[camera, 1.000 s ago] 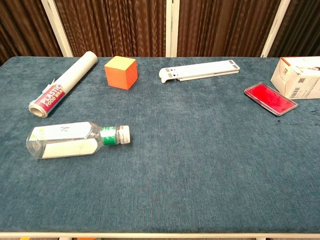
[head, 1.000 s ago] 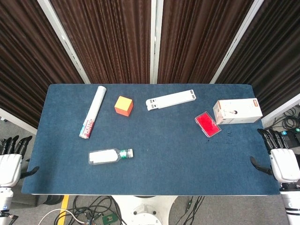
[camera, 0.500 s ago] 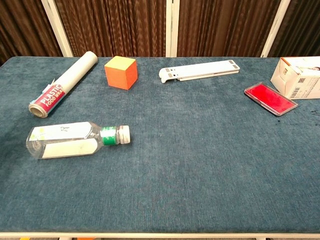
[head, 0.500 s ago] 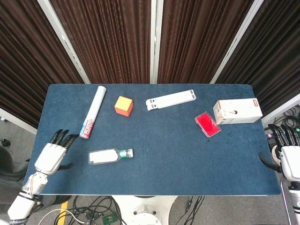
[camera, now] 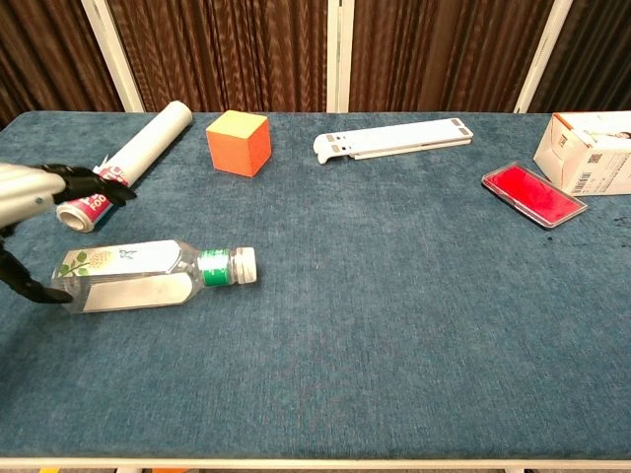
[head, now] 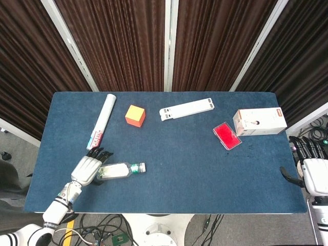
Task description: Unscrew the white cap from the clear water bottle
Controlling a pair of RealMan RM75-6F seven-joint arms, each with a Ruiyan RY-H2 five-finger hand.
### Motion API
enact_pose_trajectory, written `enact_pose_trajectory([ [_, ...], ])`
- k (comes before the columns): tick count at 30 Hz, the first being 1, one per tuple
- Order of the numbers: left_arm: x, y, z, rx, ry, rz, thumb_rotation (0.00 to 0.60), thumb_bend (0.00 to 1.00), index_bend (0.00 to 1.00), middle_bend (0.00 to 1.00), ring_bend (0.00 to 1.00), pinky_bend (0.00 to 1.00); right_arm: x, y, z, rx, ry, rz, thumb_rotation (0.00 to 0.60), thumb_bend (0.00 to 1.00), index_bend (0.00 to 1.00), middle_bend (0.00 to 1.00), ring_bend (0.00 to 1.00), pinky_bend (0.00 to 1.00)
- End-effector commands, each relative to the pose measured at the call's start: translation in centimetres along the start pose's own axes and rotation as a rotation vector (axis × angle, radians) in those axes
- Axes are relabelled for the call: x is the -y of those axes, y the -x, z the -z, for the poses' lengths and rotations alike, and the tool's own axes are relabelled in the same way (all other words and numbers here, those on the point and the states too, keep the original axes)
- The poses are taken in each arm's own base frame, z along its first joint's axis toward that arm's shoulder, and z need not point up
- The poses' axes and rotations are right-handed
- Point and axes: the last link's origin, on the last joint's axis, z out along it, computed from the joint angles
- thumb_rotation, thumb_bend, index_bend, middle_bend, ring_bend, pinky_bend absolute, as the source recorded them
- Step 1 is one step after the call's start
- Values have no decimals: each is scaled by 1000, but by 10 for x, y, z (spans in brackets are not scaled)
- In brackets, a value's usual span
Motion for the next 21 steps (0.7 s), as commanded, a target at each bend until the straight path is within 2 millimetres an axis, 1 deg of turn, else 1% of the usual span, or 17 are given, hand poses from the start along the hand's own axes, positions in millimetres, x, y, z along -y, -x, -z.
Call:
enact_pose_trajectory([
  [1, -8, 11, -5, 19, -15, 10, 600, 30, 179, 178, 108, 100, -1, 3, -2, 13, 6, -4, 600, 223, 63, 114, 0, 0],
  [4, -12, 17, -10, 22, -40, 25, 600, 31, 208, 209, 150, 156, -1, 6, -6, 28, 5, -8, 600, 224, 63, 114, 0, 0],
  [8, -15, 20, -14, 17, -62, 48, 600, 38, 247, 257, 200, 215, -1, 9, -10, 39, 5, -5, 600, 223, 63, 115, 0, 0],
  [13, -21, 24, -17, 30, -66, 65, 600, 57, 263, 278, 222, 245, -3, 12, -12, 47, 10, -12, 600, 223, 63, 115, 0, 0],
  [18, -26, 22, -22, 20, -67, 79, 600, 67, 272, 300, 244, 265, -4, 12, -12, 52, 13, -12, 600, 224, 63, 115, 0, 0],
  [21, -27, 23, -24, 17, -68, 85, 600, 103, 295, 330, 273, 297, -5, 12, -12, 49, 13, -12, 600, 224, 63, 116, 0, 0],
])
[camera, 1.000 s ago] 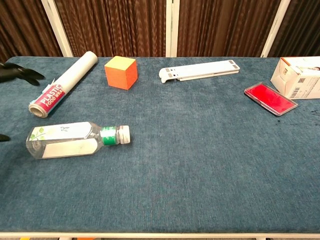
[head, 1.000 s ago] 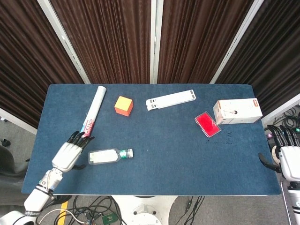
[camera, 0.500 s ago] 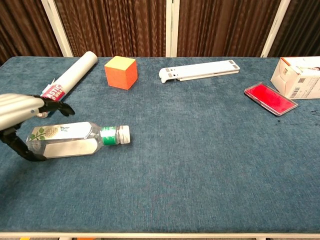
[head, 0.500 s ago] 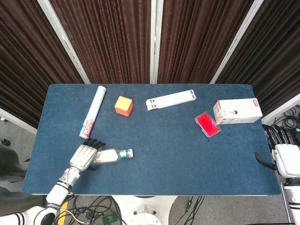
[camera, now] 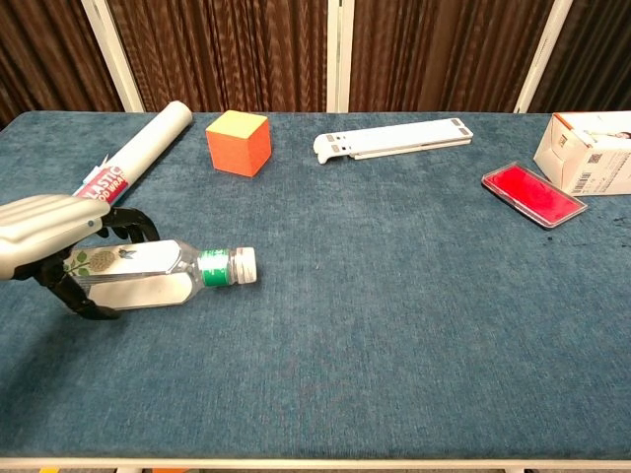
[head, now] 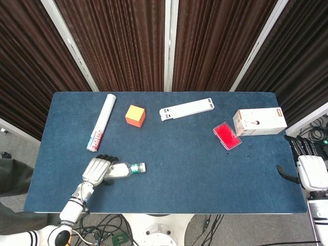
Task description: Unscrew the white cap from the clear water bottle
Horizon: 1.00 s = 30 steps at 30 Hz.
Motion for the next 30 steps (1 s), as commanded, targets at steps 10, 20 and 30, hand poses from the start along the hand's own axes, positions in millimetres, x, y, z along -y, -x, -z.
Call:
enact_pose_trajectory([
  [10, -3, -5, -3, -55, 83, 96, 600, 403, 533, 557, 507, 605, 15, -10, -4, 2, -78, -30, 600, 268, 63, 128, 0, 0],
  [20, -19, -30, -9, -157, 339, 365, 600, 433, 540, 562, 508, 599, 86, -38, -35, 105, -401, -128, 600, 341, 63, 142, 0, 0],
  [30, -48, -46, -21, -163, 488, 477, 600, 432, 539, 562, 506, 581, 162, -37, -67, 295, -606, -173, 599, 156, 190, 102, 0, 0],
])
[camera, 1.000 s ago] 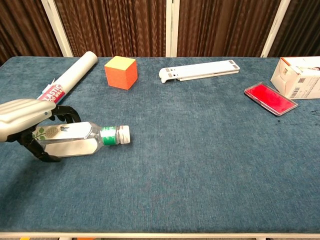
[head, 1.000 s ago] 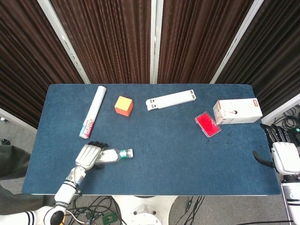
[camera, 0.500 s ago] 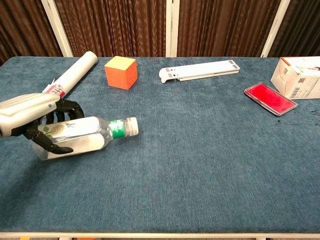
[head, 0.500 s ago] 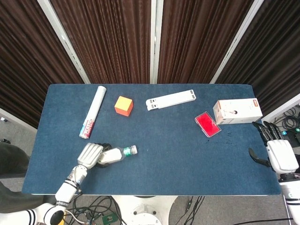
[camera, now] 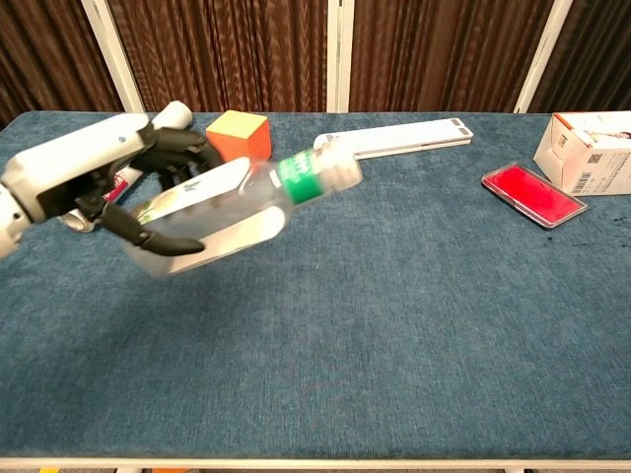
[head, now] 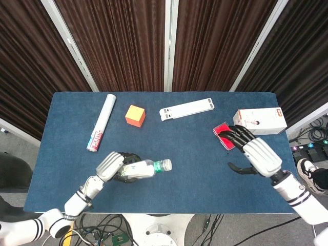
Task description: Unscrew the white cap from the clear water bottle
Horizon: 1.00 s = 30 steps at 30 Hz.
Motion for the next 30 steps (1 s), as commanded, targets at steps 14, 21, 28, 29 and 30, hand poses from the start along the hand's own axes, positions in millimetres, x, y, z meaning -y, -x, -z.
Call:
enact_pose_trajectory([
  [14, -28, 0, -27, -24, 24, 109, 600, 447, 539, 567, 506, 580, 38, 15, -51, 201, -85, -54, 498, 83, 259, 91, 0, 0],
  [21, -37, 1, -25, -17, 39, 83, 600, 447, 539, 568, 506, 575, 34, 18, -54, 200, -63, -48, 500, 83, 260, 90, 0, 0],
  [28, -44, 3, -29, -11, 52, 68, 600, 447, 539, 568, 506, 574, 38, 23, -57, 233, -69, -36, 499, 84, 260, 90, 0, 0],
  [29, -44, 3, -29, -11, 52, 68, 600, 447, 539, 568, 506, 574, 39, 24, -57, 238, -71, -35, 501, 83, 260, 90, 0, 0],
  [30, -45, 4, -29, -9, 52, 69, 600, 447, 539, 568, 506, 574, 40, 26, -58, 245, -73, -33, 499, 84, 260, 90, 0, 0],
])
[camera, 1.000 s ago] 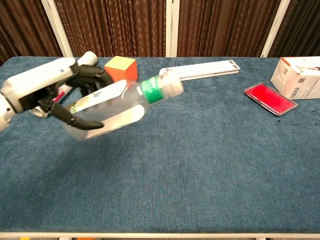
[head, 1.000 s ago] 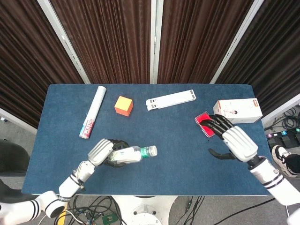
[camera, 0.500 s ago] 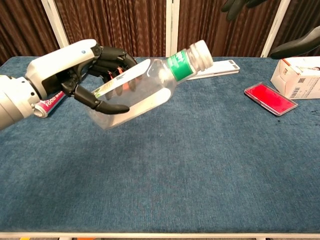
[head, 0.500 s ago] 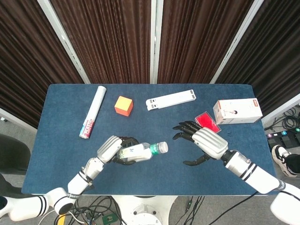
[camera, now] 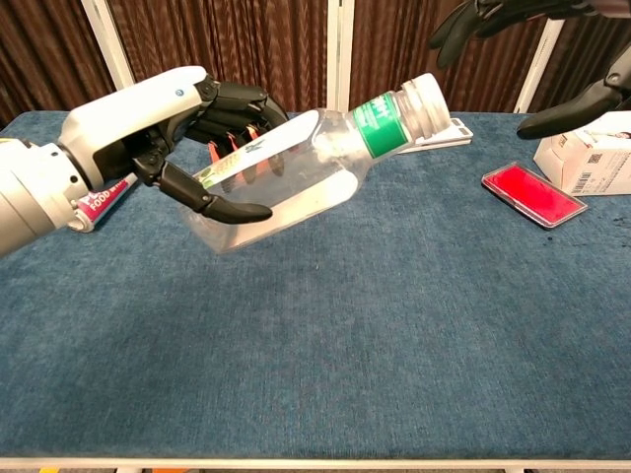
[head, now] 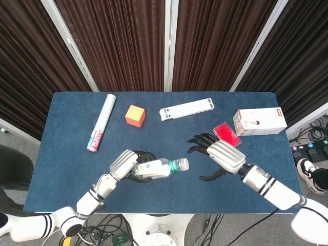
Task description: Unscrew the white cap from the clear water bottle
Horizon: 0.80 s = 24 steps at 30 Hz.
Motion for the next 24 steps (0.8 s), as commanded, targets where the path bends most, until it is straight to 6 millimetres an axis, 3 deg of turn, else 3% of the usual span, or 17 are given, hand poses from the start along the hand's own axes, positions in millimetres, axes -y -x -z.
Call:
enact_pose_trajectory([
  [1, -1, 1, -1, 3, 0, 2, 600, 447, 539, 568, 506, 573, 1, 3, -1, 13, -3, 4, 499, 84, 260, 90, 0, 0],
  [24, -2, 5, 1, 13, -5, 19, 600, 447, 539, 568, 506, 546, 13, 8, -1, 28, -37, 9, 498, 85, 260, 89, 0, 0],
])
